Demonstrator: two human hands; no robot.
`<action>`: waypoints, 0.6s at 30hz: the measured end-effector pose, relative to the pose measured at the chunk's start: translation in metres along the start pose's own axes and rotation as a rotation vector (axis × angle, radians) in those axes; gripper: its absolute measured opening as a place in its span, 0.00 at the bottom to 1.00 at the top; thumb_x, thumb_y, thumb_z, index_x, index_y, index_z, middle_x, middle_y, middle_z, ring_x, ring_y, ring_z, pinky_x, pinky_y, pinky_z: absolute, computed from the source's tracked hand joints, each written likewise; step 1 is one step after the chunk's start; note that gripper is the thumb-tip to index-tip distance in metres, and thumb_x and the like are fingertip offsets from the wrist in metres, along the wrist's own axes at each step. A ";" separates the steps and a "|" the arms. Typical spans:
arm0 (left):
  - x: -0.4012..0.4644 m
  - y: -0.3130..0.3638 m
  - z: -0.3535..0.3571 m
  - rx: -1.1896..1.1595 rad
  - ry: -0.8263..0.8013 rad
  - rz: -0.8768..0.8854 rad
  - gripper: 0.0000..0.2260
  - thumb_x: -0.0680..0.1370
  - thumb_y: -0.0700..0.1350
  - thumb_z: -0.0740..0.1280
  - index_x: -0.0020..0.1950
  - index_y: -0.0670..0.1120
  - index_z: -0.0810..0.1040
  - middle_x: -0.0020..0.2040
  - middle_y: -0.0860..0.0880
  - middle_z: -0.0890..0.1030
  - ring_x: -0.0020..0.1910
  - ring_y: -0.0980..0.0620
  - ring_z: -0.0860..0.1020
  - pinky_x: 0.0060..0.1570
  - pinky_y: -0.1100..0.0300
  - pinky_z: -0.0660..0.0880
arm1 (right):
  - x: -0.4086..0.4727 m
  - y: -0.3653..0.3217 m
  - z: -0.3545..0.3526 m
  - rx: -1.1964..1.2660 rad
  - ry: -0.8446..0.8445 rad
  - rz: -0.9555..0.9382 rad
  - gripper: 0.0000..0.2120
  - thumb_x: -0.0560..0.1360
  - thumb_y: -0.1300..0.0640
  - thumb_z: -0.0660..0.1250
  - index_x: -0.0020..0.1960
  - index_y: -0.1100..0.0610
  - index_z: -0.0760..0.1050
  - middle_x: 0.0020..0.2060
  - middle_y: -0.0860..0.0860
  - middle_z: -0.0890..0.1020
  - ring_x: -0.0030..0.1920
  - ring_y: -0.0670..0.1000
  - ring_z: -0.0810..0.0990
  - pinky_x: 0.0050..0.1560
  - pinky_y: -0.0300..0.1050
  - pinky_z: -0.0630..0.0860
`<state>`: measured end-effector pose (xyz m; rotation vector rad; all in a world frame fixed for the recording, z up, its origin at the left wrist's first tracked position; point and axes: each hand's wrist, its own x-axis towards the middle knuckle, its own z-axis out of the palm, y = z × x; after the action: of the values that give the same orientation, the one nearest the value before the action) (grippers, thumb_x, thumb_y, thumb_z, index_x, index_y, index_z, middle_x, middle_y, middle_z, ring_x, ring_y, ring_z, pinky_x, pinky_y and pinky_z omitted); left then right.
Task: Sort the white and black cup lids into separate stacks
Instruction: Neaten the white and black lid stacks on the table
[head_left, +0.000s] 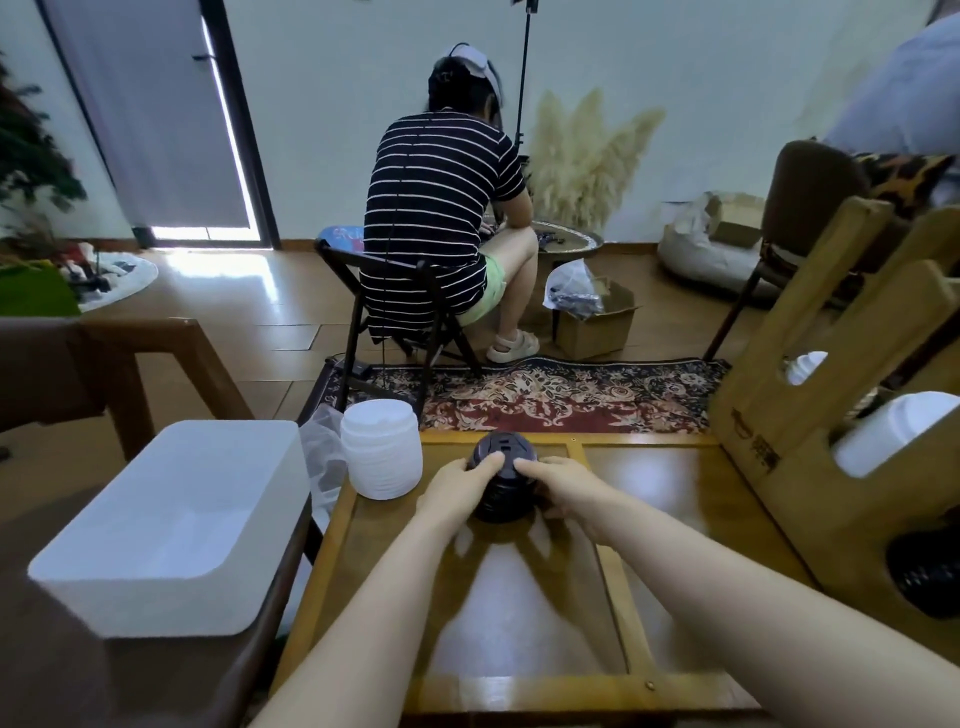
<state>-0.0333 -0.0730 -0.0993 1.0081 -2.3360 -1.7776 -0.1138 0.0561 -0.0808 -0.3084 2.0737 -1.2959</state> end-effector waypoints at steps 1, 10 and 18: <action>-0.001 -0.001 0.002 -0.008 -0.001 0.011 0.41 0.60 0.73 0.62 0.65 0.50 0.79 0.62 0.48 0.82 0.61 0.45 0.79 0.68 0.46 0.70 | 0.001 0.001 -0.002 0.021 -0.006 0.004 0.20 0.78 0.50 0.66 0.66 0.59 0.74 0.57 0.54 0.79 0.55 0.53 0.77 0.55 0.48 0.73; -0.020 -0.008 -0.008 0.016 0.025 0.004 0.43 0.60 0.76 0.62 0.65 0.49 0.80 0.63 0.50 0.82 0.62 0.47 0.78 0.68 0.47 0.70 | -0.004 0.002 -0.008 -0.075 -0.121 0.056 0.23 0.74 0.48 0.71 0.65 0.58 0.74 0.60 0.56 0.79 0.59 0.56 0.77 0.59 0.52 0.76; -0.041 0.007 -0.055 -0.185 0.888 0.386 0.08 0.81 0.46 0.62 0.56 0.48 0.80 0.57 0.49 0.77 0.59 0.50 0.74 0.56 0.55 0.71 | 0.010 -0.049 0.000 -0.198 0.005 -0.200 0.22 0.75 0.42 0.67 0.62 0.54 0.75 0.59 0.52 0.78 0.60 0.53 0.75 0.54 0.47 0.71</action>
<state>0.0177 -0.0978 -0.0601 0.9521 -1.6258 -1.0503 -0.1281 0.0281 -0.0426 -0.6143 2.2252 -1.2050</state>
